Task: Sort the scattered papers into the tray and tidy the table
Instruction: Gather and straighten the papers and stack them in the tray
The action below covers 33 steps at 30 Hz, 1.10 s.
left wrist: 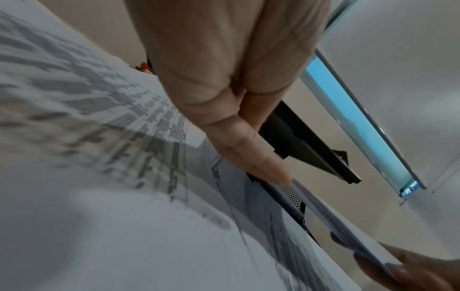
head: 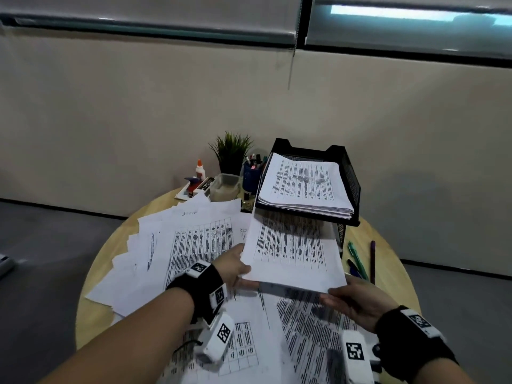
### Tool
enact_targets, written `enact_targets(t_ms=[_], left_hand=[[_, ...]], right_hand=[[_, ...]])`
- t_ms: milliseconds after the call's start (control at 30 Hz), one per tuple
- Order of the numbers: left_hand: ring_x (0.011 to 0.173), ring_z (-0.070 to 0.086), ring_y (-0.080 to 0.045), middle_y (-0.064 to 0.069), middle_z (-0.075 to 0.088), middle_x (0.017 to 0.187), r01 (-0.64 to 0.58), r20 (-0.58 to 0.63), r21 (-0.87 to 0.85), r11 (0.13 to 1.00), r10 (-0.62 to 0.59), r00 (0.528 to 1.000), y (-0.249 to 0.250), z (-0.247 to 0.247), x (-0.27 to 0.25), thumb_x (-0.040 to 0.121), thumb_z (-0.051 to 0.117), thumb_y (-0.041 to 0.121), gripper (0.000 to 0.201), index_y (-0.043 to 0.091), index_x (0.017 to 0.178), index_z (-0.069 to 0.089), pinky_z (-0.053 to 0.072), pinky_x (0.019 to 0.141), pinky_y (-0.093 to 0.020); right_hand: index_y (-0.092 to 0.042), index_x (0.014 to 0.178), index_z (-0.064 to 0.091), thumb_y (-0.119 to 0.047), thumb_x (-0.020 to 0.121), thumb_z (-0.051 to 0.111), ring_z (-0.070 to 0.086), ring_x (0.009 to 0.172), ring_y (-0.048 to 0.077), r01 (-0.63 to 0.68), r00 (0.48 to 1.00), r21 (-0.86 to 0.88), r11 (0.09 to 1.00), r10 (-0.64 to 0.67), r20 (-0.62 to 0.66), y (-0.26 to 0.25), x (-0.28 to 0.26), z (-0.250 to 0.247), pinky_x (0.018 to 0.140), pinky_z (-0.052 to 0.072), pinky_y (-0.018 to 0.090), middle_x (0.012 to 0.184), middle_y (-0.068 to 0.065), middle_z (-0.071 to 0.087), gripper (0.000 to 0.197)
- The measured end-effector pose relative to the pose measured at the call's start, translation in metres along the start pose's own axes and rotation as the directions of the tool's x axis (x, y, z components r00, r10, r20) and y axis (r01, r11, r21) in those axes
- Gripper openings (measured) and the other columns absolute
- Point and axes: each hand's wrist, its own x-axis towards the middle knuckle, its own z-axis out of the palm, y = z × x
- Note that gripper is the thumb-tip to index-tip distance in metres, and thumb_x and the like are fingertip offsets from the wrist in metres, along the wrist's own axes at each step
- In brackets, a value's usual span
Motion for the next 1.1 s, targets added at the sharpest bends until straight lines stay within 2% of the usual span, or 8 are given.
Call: enact_targets(t_ms=[133, 333, 433, 567, 733, 800, 967, 1100], left_hand=[[0.072, 0.062, -0.024, -0.013, 0.057, 0.102, -0.052, -0.105, 0.0, 0.999, 0.052, 0.993, 0.014, 0.012, 0.035, 0.086, 0.04, -0.024, 0.046, -0.002, 0.126, 0.041, 0.057, 0.051, -0.026], [0.086, 0.059, -0.027, -0.016, 0.055, 0.101, -0.084, -0.189, 0.106, 0.991, 0.103, 0.976, 0.018, 0.015, 0.079, 0.085, 0.049, -0.018, 0.028, -0.001, 0.107, 0.048, 0.058, 0.071, -0.031], [0.065, 0.06, -0.022, -0.015, 0.055, 0.097, -0.124, -0.274, 0.127, 0.984, 0.155, 0.949, 0.018, 0.015, 0.095, 0.085, 0.051, -0.017, 0.02, -0.001, 0.097, 0.05, 0.057, 0.05, -0.022], [0.041, 0.055, -0.015, -0.013, 0.055, 0.07, -0.146, -0.309, 0.197, 0.97, 0.202, 0.929, 0.026, 0.016, 0.109, 0.087, 0.053, -0.01, 0.014, 0.003, 0.092, 0.05, 0.053, 0.044, -0.025], [0.056, 0.063, -0.024, -0.009, 0.064, 0.059, -0.035, -0.372, 0.599, 0.8, 0.317, 0.872, 0.028, 0.013, 0.118, 0.08, 0.066, 0.017, 0.011, 0.011, 0.073, 0.06, 0.056, 0.063, -0.029], [0.066, 0.066, -0.024, -0.009, 0.069, 0.07, 0.021, -0.383, 0.69, 0.723, 0.34, 0.859, 0.029, 0.012, 0.117, 0.078, 0.066, 0.027, 0.017, 0.01, 0.08, 0.062, 0.053, 0.065, -0.025], [0.081, 0.067, -0.031, -0.013, 0.067, 0.09, -0.003, -0.352, 0.594, 0.804, 0.263, 0.898, 0.02, 0.017, 0.097, 0.078, 0.065, 0.021, 0.024, 0.014, 0.096, 0.051, 0.058, 0.071, -0.045], [0.093, 0.059, -0.025, -0.006, 0.059, 0.102, 0.007, -0.226, 0.716, 0.698, 0.222, 0.949, 0.004, 0.023, 0.058, 0.084, 0.063, 0.022, 0.046, 0.015, 0.124, 0.041, 0.046, 0.076, -0.027]], right_hand=[[0.006, 0.123, 0.047, 0.014, 0.094, 0.036, 0.068, 0.053, 0.028, 0.082, 0.991, 0.091, 0.992, -0.071, -0.116, -0.004, 0.027, -0.002, 0.048, 0.058, 0.03, 0.083, 0.028, 0.067, 0.032], [0.013, 0.118, 0.046, 0.012, 0.093, 0.04, 0.066, 0.048, 0.032, 0.106, 0.967, 0.117, 0.987, -0.075, -0.242, -0.021, 0.061, -0.004, 0.043, 0.057, 0.033, 0.065, 0.03, 0.065, 0.025], [0.011, 0.104, 0.049, 0.011, 0.093, 0.043, 0.065, 0.045, 0.031, 0.158, 0.954, 0.146, 0.977, -0.112, -0.279, -0.03, 0.075, -0.006, 0.046, 0.058, 0.038, 0.061, 0.029, 0.065, 0.012], [0.008, 0.088, 0.05, 0.012, 0.093, 0.043, 0.065, 0.041, 0.022, 0.237, 0.935, 0.163, 0.958, -0.179, -0.308, -0.038, 0.091, -0.006, 0.05, 0.059, 0.038, 0.055, 0.022, 0.065, 0.009], [0.004, 0.067, 0.047, 0.011, 0.086, 0.057, 0.056, 0.032, 0.022, 0.261, 0.86, 0.009, 0.965, -0.228, -0.456, -0.035, 0.107, -0.01, 0.035, 0.047, 0.023, 0.043, 0.016, 0.055, 0.023], [-0.001, 0.059, 0.046, 0.0, 0.086, 0.065, 0.043, 0.028, 0.019, 0.217, 0.855, -0.085, 0.972, -0.232, -0.464, -0.034, 0.11, -0.014, 0.035, 0.037, 0.021, 0.039, 0.013, 0.048, 0.033], [0.002, 0.061, 0.057, -0.017, 0.082, 0.073, 0.042, 0.03, 0.018, 0.132, 0.839, -0.358, 0.924, -0.297, -0.457, -0.03, 0.089, -0.015, 0.037, 0.037, 0.02, 0.053, 0.019, 0.055, 0.032], [0.001, 0.066, 0.063, -0.012, 0.08, 0.073, 0.053, 0.046, 0.023, 0.092, 0.843, -0.509, 0.856, -0.339, -0.419, -0.018, 0.062, -0.005, 0.052, 0.047, 0.036, 0.051, 0.014, 0.06, 0.022]])
